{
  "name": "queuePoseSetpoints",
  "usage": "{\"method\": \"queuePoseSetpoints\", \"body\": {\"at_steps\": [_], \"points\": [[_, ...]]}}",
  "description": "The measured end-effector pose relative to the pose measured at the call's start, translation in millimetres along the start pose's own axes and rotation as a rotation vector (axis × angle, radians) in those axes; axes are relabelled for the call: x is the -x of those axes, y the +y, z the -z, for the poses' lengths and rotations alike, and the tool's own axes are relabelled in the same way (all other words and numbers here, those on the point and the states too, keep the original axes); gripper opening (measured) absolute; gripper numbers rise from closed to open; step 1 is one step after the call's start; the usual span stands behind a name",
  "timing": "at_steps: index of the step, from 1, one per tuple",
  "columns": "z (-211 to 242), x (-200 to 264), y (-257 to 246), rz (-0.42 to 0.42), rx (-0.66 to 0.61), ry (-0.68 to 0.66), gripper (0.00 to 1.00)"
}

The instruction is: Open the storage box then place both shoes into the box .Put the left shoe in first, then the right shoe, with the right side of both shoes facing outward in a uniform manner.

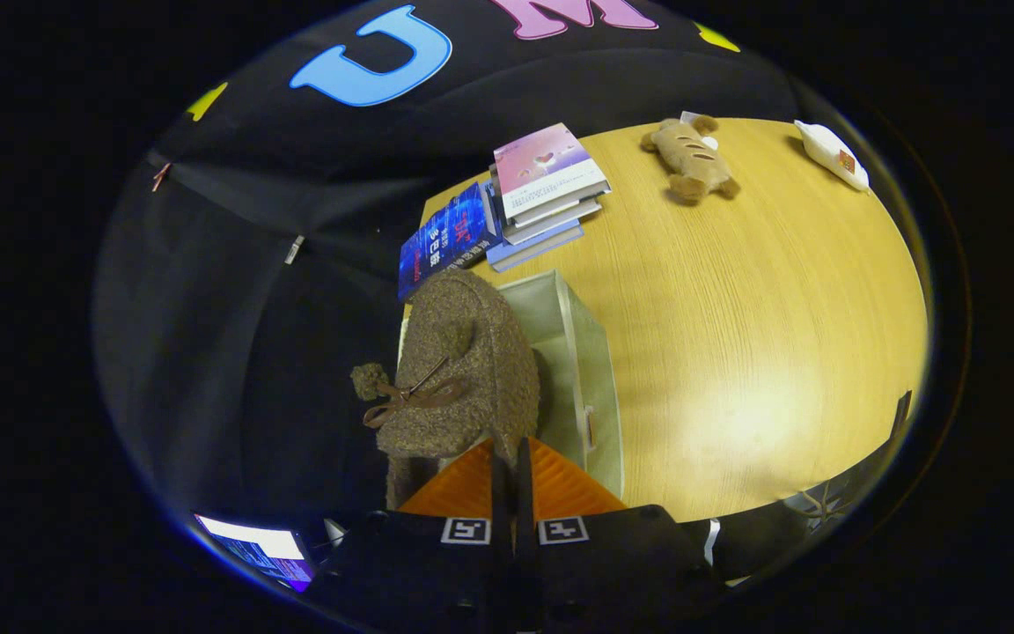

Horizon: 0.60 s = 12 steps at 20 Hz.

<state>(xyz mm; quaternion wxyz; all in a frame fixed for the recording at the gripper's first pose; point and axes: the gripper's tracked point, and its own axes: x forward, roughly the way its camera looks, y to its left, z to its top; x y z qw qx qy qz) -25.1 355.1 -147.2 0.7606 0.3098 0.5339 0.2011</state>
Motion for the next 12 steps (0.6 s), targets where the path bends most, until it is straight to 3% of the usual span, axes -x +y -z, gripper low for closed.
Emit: {"method": "queuePoseSetpoints", "body": {"at_steps": [7,10,12], "points": [[3.8,-18.9,-26.4,0.113,0.047,0.011,0.05],[3.9,-21.7,-23.9,0.099,0.039,0.013,0.08],[2.3,-20.9,-18.1,0.073,0.034,0.010,0.17]]}}
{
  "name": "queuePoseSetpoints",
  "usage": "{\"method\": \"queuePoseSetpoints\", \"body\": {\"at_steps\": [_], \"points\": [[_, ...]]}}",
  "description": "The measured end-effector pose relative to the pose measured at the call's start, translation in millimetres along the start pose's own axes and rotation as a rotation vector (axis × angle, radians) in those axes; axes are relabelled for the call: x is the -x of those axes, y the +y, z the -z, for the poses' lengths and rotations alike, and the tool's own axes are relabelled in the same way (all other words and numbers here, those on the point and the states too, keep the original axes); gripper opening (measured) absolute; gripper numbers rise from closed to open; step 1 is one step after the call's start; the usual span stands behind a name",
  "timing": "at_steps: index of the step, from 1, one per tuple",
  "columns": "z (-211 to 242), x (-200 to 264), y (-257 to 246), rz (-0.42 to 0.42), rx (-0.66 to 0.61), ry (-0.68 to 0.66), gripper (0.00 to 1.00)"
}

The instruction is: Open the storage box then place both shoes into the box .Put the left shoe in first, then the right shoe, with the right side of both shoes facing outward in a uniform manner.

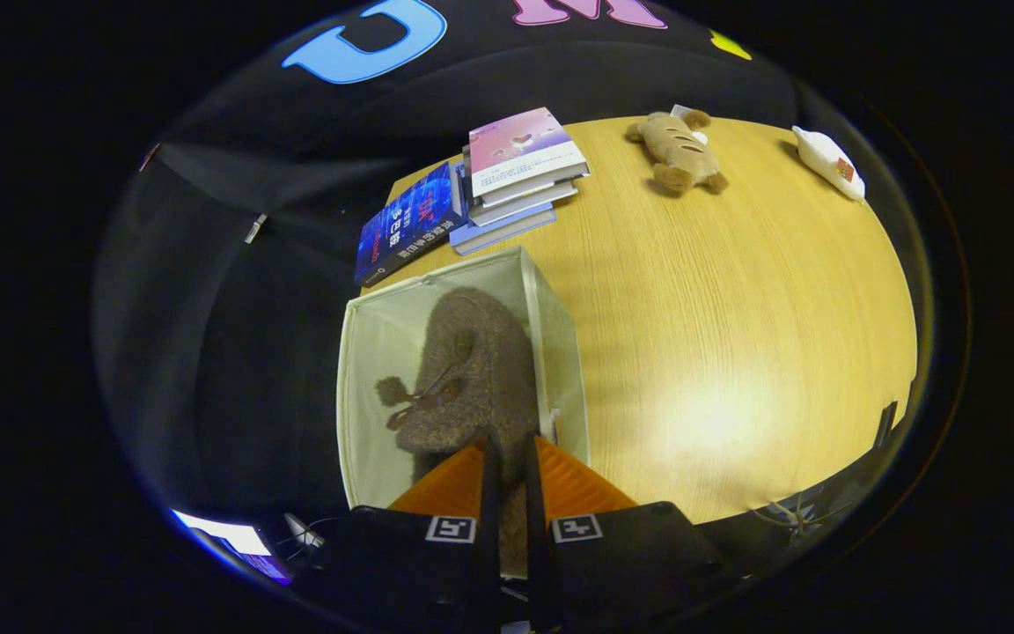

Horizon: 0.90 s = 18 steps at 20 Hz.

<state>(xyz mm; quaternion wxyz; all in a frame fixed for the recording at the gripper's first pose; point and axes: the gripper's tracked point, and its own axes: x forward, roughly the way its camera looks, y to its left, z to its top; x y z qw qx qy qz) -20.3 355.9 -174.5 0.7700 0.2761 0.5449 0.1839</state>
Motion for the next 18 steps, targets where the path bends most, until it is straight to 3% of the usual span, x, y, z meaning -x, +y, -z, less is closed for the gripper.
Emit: {"method": "queuePoseSetpoints", "body": {"at_steps": [2,4,7,13,18], "points": [[-5.8,4.1,1.4,-0.017,-0.007,-0.014,0.20],[-11.2,9.6,2.3,-0.034,-0.014,-0.025,0.34],[-15.9,13.7,0.5,-0.055,0.002,-0.046,0.95],[-19.3,28.8,-7.9,-0.063,0.025,-0.091,0.99],[-41.9,63.7,-26.4,-0.067,0.050,-0.233,0.99]]}}
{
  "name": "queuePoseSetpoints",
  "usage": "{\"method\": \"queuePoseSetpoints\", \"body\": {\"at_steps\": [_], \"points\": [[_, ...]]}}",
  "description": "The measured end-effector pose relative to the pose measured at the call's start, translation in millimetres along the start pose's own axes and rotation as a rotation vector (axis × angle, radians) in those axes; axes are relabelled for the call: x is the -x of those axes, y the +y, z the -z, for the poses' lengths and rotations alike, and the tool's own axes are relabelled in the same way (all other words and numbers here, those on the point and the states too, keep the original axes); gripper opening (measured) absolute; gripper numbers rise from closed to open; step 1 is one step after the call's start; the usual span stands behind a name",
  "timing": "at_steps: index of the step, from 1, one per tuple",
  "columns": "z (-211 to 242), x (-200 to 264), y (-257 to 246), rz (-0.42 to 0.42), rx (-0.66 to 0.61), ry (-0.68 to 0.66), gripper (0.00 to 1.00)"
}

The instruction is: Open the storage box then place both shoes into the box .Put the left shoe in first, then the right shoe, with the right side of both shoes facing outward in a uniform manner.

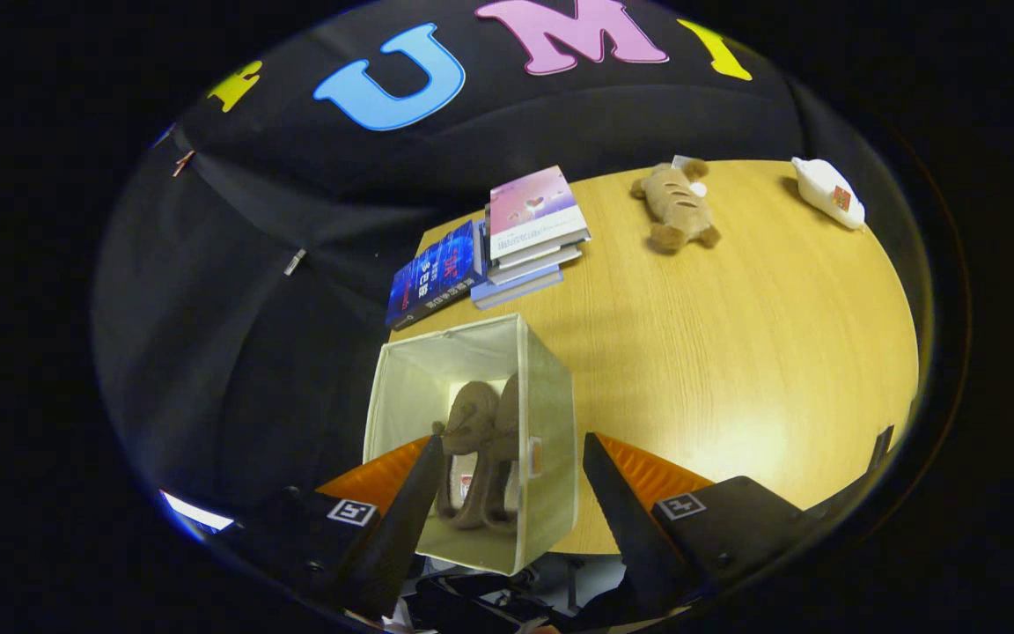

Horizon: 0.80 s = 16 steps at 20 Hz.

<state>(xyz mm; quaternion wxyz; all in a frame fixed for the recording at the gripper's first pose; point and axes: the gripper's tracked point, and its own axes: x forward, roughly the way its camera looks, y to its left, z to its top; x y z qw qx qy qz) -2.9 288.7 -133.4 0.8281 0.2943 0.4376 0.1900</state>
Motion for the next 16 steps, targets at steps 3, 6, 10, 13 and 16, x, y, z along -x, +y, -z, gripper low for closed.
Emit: {"method": "queuePoseSetpoints", "body": {"at_steps": [3,6,10,13,16], "points": [[-32.7,26.3,-26.4,0.041,0.040,-0.131,0.99],[-67.9,57.7,-58.8,0.107,0.102,-0.262,0.99],[-108.3,102.1,-104.7,0.221,0.193,-0.414,0.99],[-129.0,129.5,-123.8,0.265,0.239,-0.509,0.99],[-143.1,153.1,-136.3,0.291,0.271,-0.589,0.99]]}}
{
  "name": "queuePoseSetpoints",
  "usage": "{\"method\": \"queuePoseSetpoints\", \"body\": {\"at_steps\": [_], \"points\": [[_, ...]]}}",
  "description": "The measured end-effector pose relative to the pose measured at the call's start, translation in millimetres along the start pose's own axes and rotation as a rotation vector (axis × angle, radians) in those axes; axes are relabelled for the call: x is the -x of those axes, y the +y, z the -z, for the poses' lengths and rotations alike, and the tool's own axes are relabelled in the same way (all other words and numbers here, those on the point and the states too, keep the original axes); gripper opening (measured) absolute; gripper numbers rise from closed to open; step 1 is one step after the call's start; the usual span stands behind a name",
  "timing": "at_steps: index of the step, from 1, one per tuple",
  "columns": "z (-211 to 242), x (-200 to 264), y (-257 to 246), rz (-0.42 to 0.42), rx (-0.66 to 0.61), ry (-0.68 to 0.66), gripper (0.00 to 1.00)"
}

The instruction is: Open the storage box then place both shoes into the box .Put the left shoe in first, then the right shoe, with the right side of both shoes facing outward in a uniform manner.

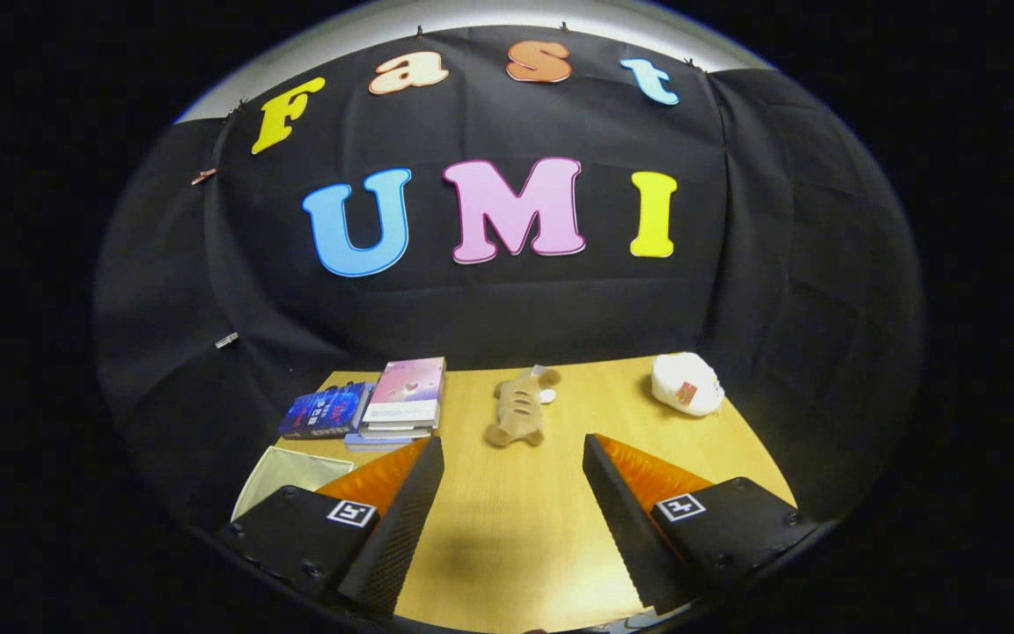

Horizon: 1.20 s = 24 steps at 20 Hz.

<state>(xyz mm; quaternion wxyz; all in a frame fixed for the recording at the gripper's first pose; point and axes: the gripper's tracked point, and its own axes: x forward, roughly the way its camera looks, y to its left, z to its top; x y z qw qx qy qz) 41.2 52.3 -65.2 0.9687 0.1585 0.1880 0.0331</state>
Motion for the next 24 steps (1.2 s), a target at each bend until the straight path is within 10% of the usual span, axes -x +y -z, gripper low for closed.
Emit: {"method": "queuePoseSetpoints", "body": {"at_steps": [11,24], "points": [[-77.5,55.0,-32.0,0.085,0.233,-0.340,0.98],[-79.4,68.2,-26.6,0.065,0.262,-0.340,0.98]]}}
